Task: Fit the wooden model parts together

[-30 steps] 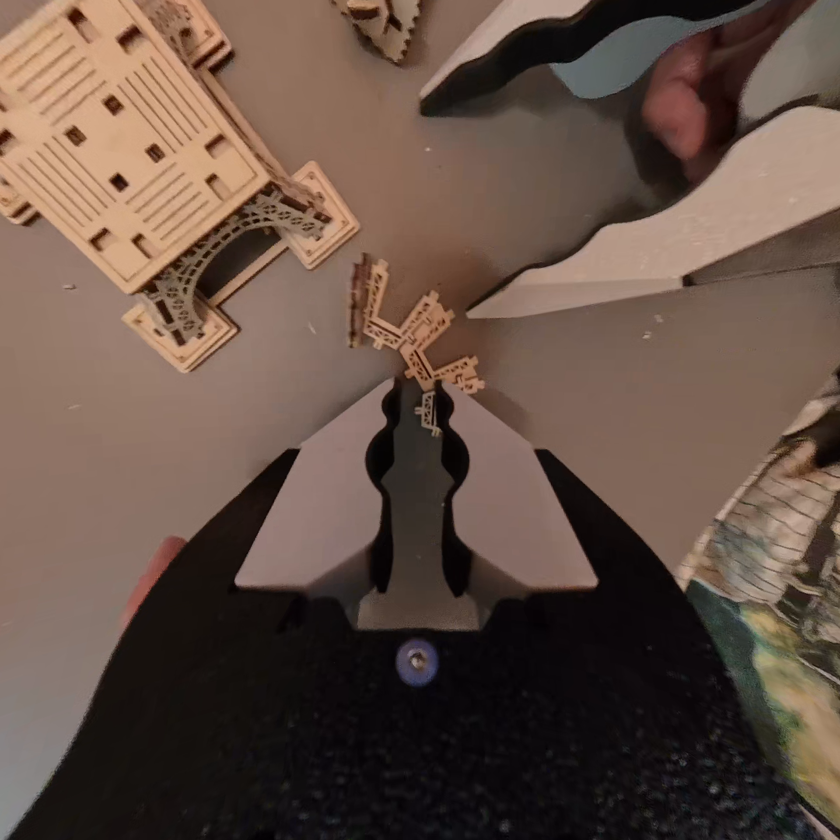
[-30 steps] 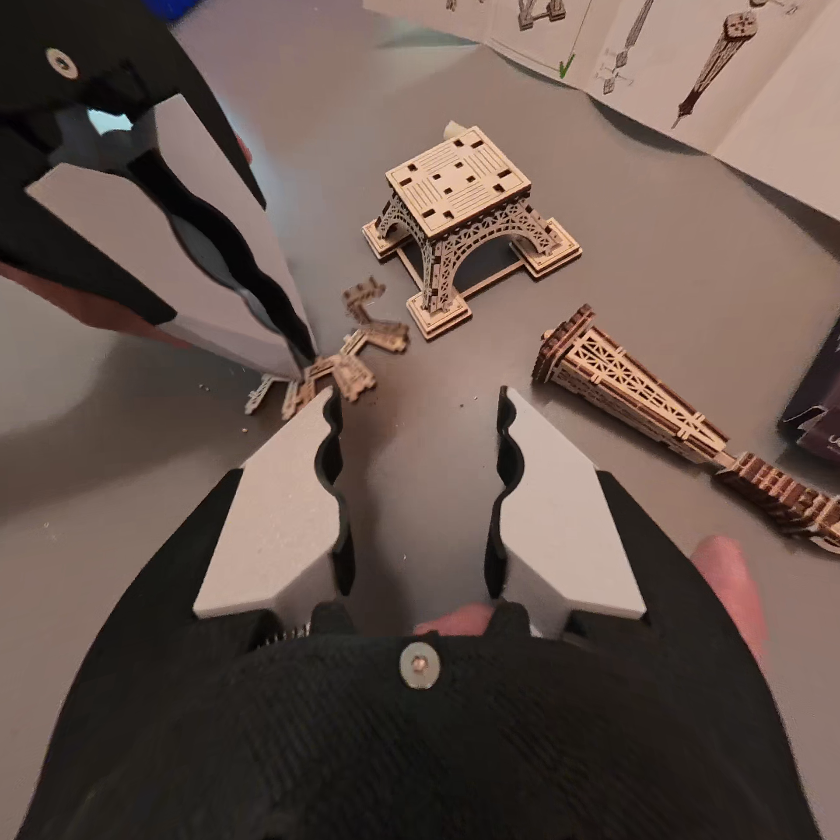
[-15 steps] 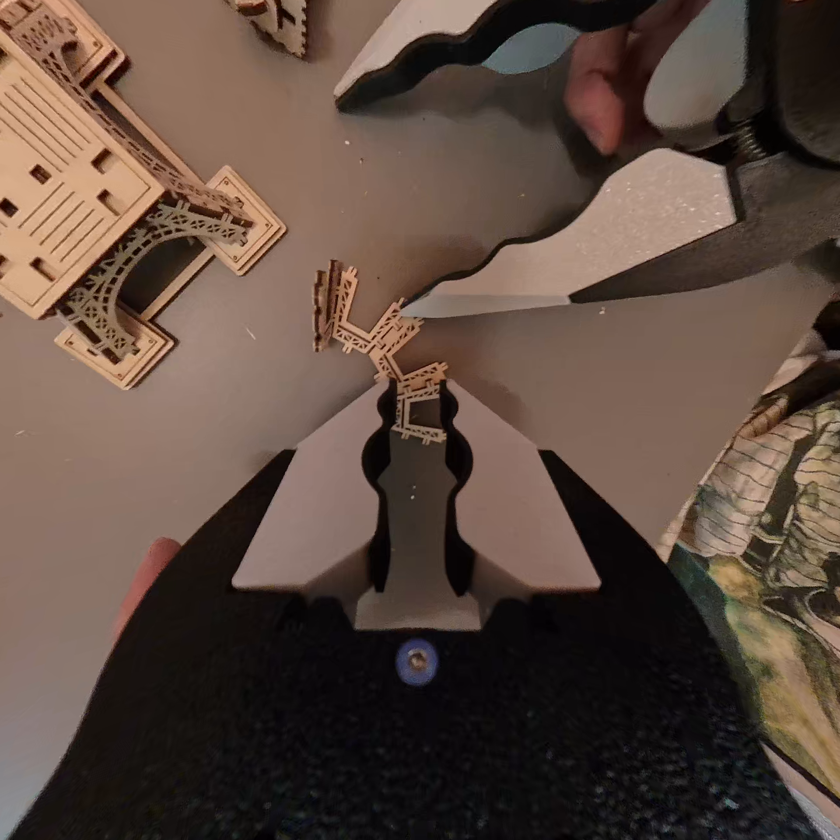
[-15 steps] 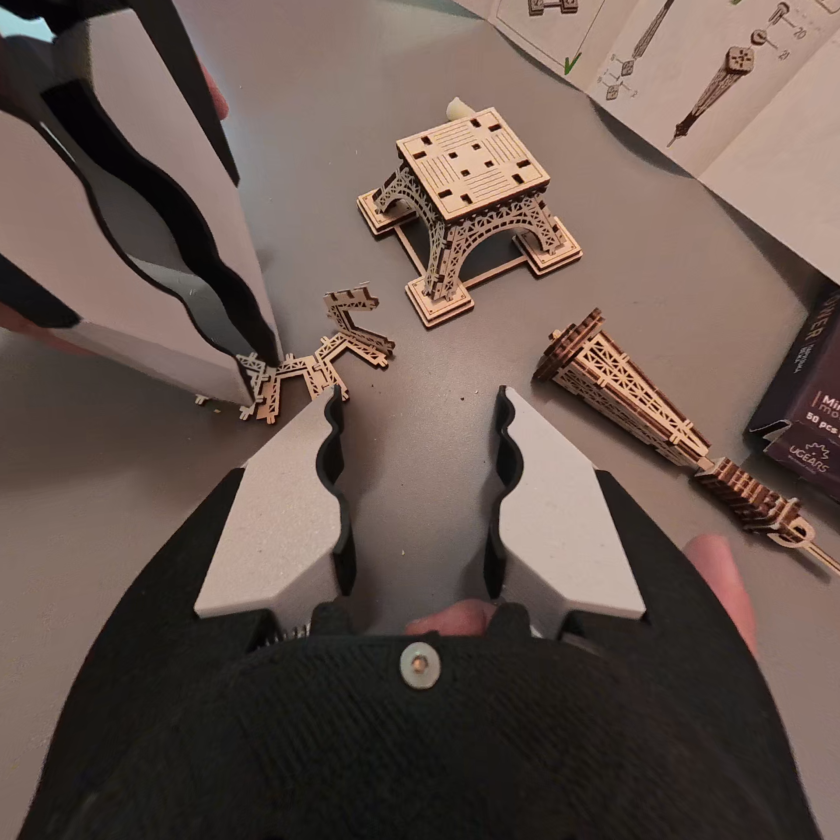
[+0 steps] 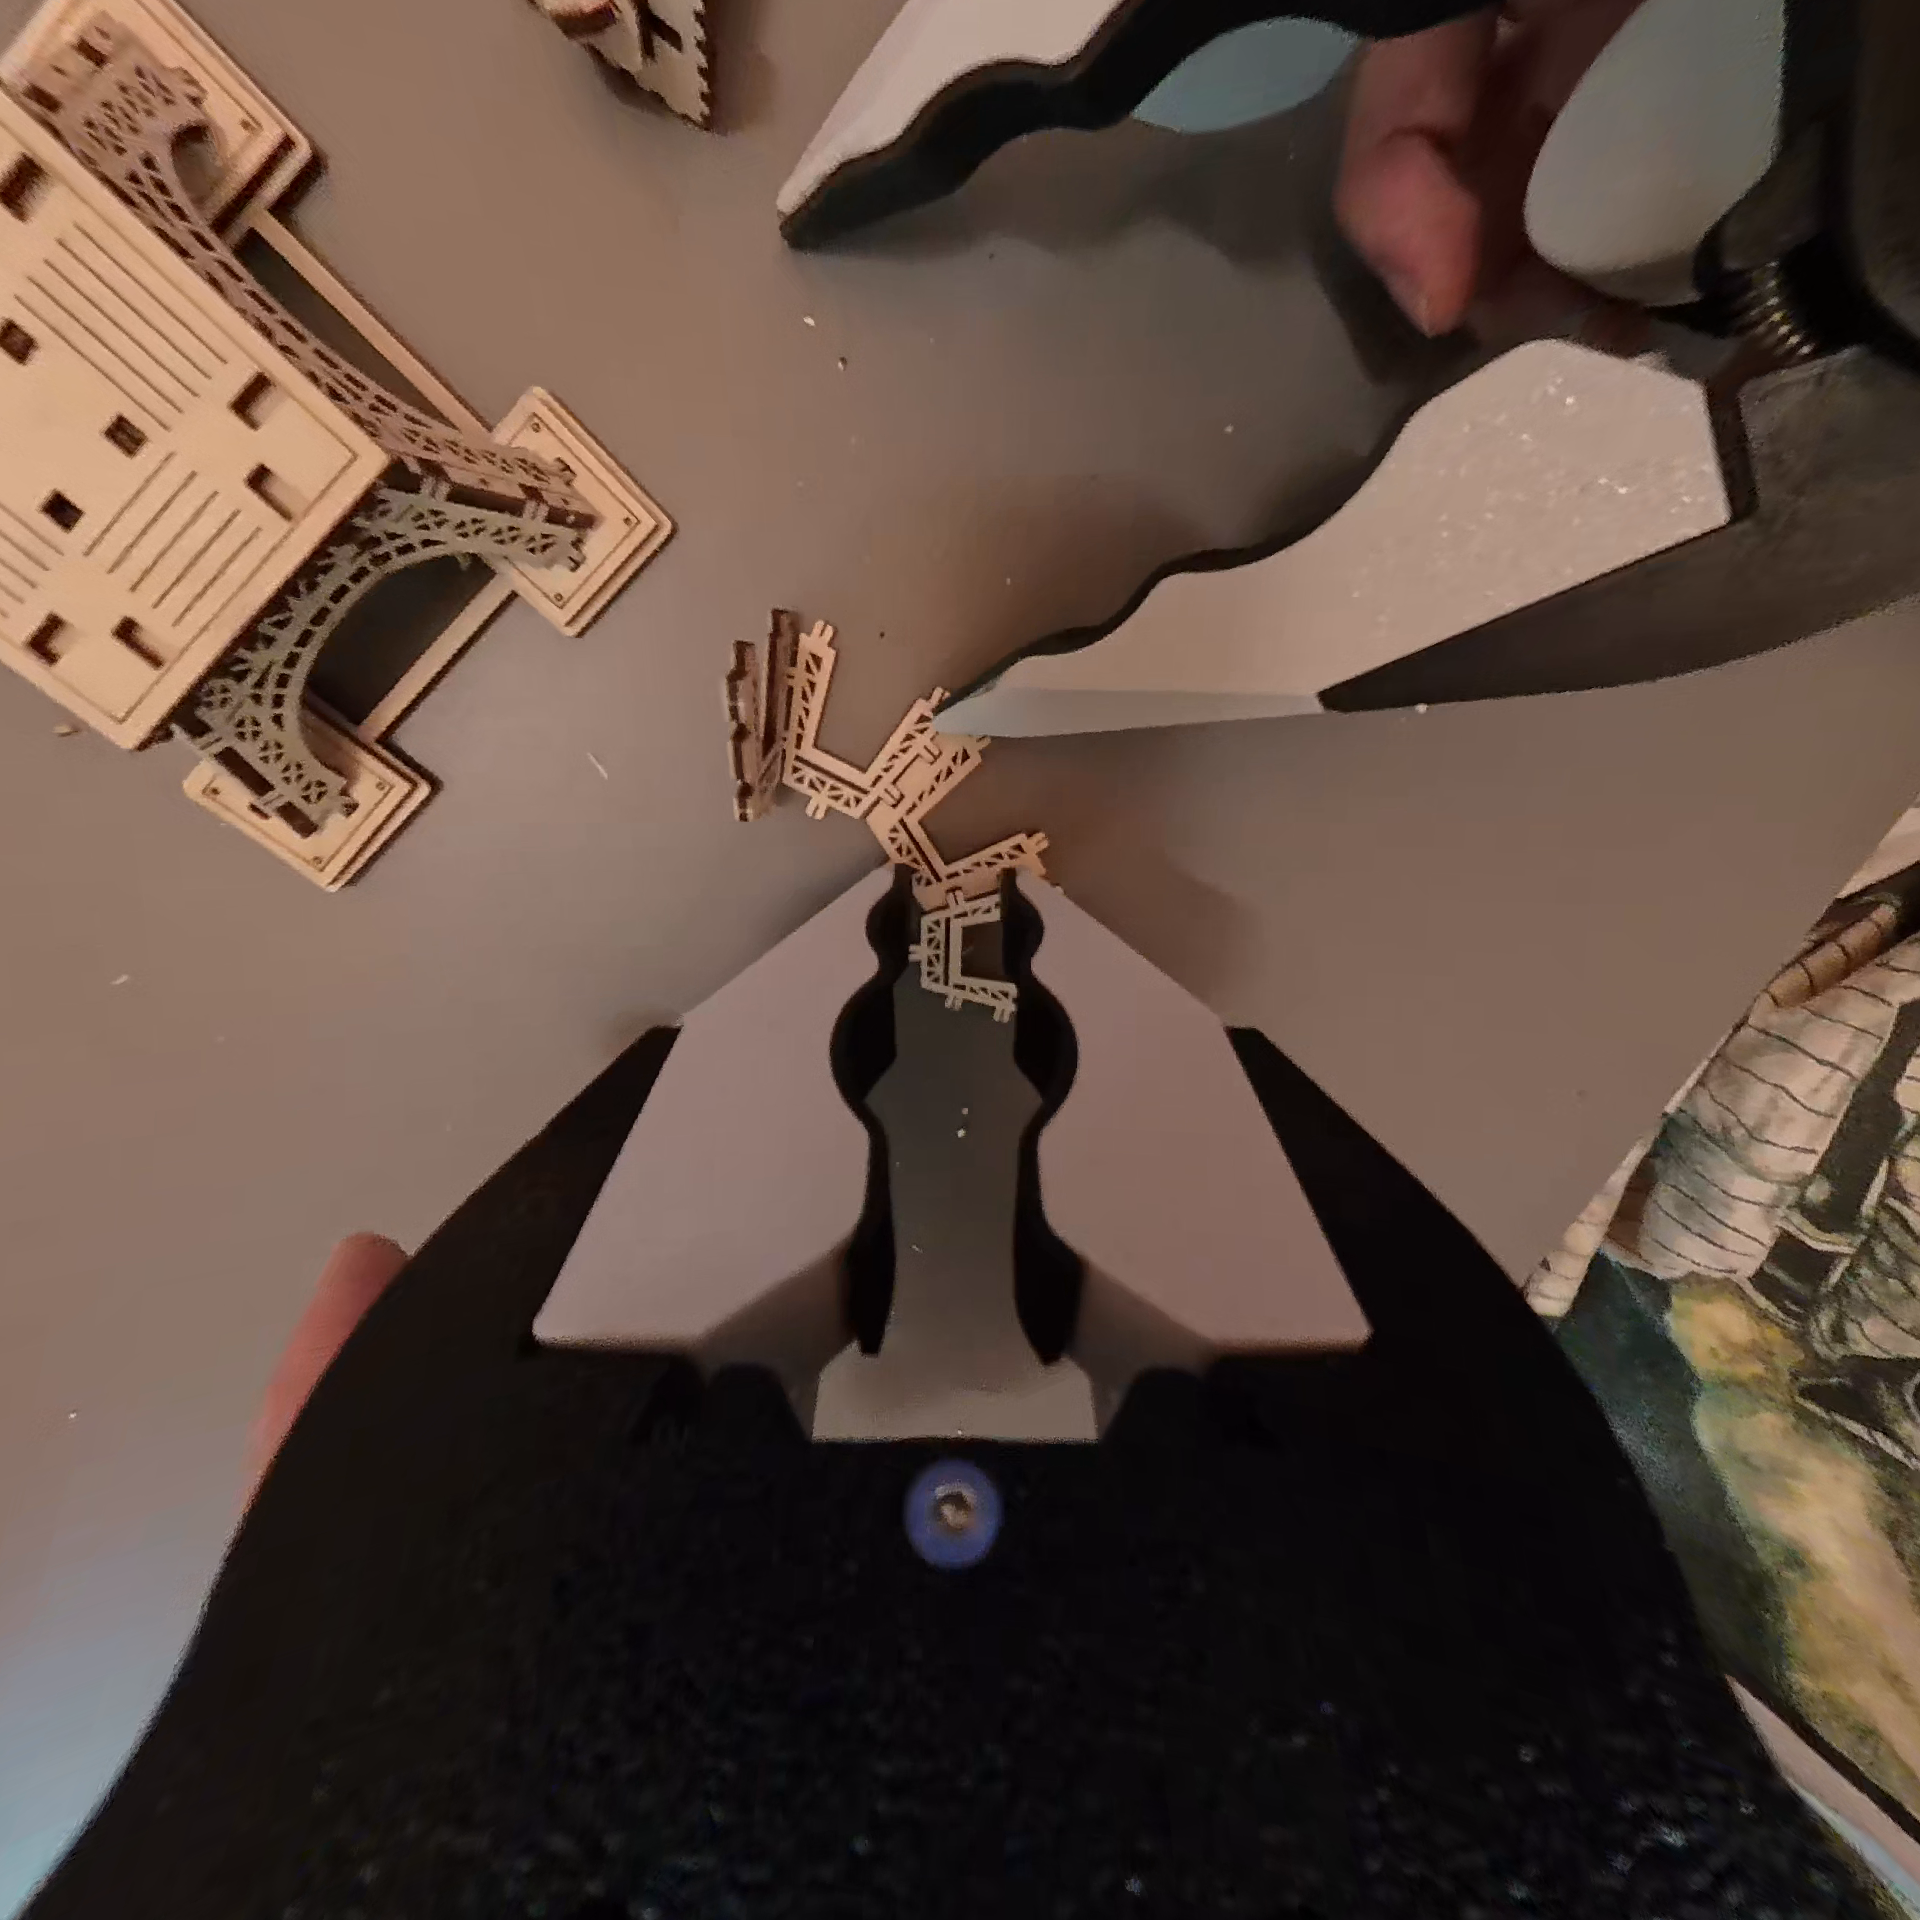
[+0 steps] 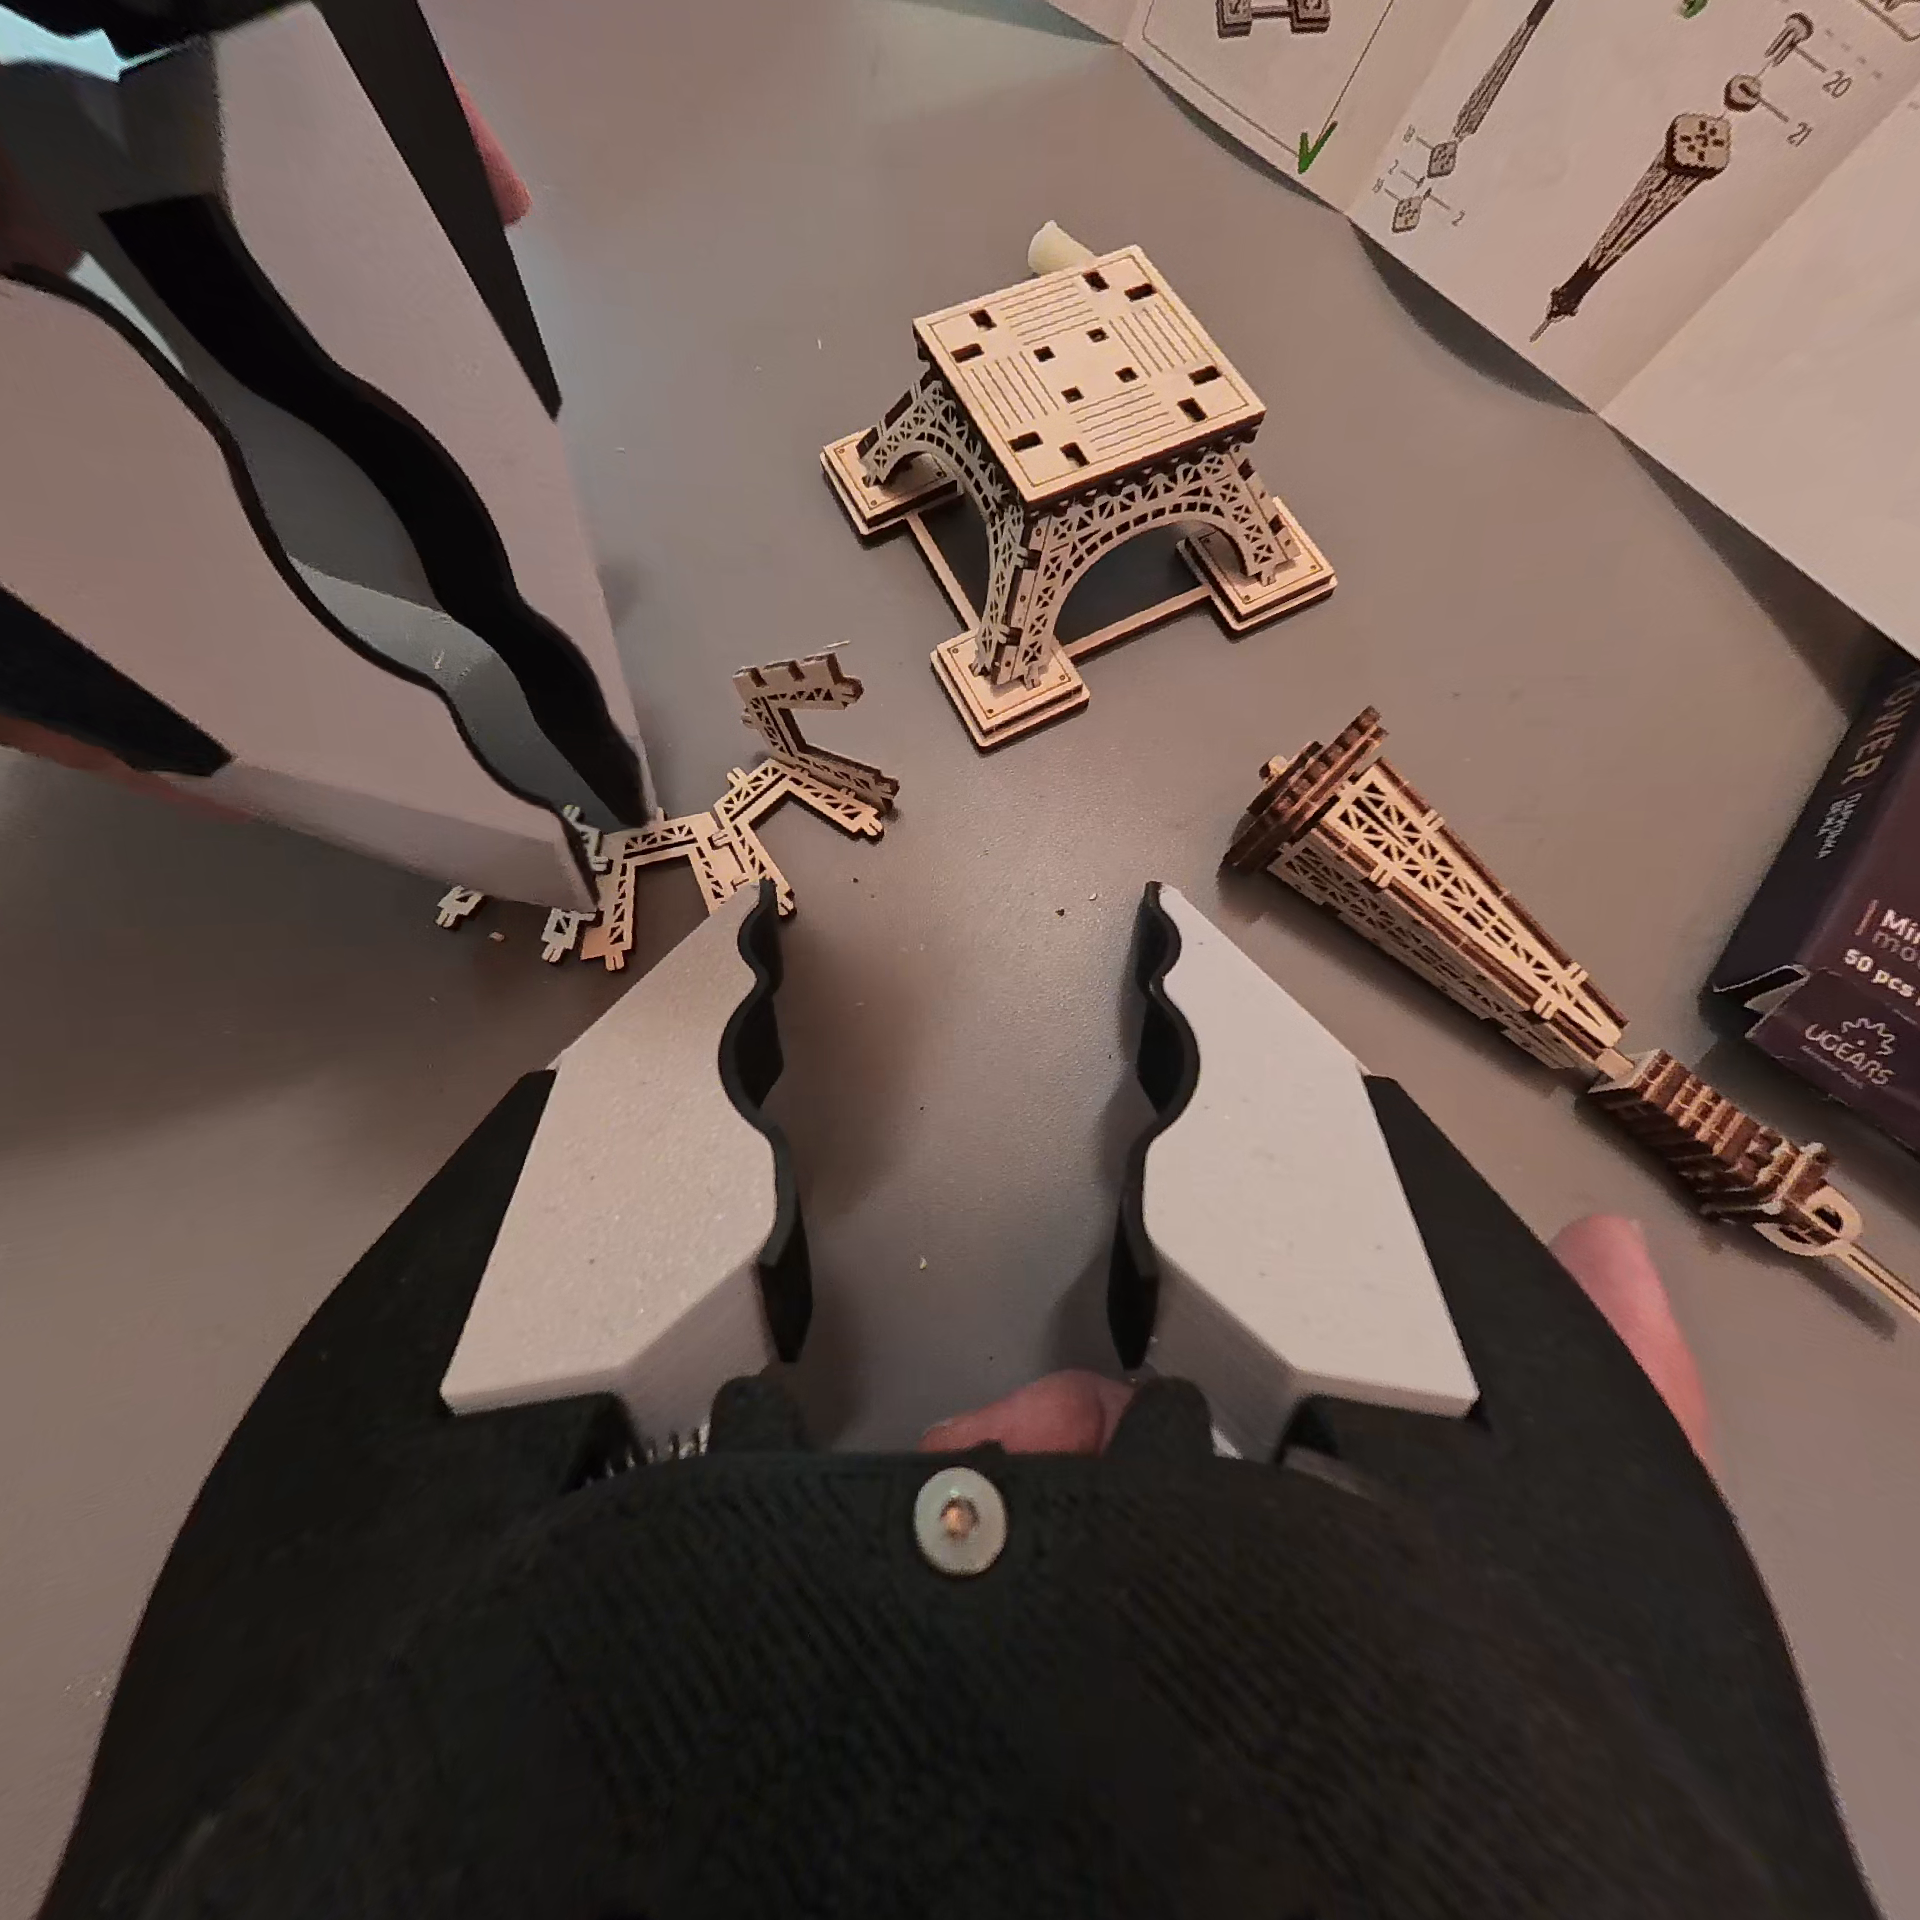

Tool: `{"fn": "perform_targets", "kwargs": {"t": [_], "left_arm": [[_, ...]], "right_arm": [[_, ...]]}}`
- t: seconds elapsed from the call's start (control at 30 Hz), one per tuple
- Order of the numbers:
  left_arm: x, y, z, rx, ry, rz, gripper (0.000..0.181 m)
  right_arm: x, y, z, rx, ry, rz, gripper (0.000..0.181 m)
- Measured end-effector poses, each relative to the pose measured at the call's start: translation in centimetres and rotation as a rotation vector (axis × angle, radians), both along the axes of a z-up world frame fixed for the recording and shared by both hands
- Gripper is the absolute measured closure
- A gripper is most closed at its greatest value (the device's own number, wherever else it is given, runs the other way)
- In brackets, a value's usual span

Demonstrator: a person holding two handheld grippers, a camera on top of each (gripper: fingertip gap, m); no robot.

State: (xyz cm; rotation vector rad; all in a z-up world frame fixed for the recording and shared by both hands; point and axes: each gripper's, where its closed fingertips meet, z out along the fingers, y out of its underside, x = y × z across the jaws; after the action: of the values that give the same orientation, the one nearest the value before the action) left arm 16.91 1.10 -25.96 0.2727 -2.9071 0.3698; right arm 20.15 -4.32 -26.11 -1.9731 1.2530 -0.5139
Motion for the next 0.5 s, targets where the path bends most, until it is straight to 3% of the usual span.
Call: {"fn": "perform_targets", "kwargs": {"t": [0.5], "left_arm": [[0.43,0.46,-0.36,0.059,-0.042,-0.009,0.171]], "right_arm": [[-0.06,0.05,0.00,-0.001,0.000,0.006,0.112]]}}
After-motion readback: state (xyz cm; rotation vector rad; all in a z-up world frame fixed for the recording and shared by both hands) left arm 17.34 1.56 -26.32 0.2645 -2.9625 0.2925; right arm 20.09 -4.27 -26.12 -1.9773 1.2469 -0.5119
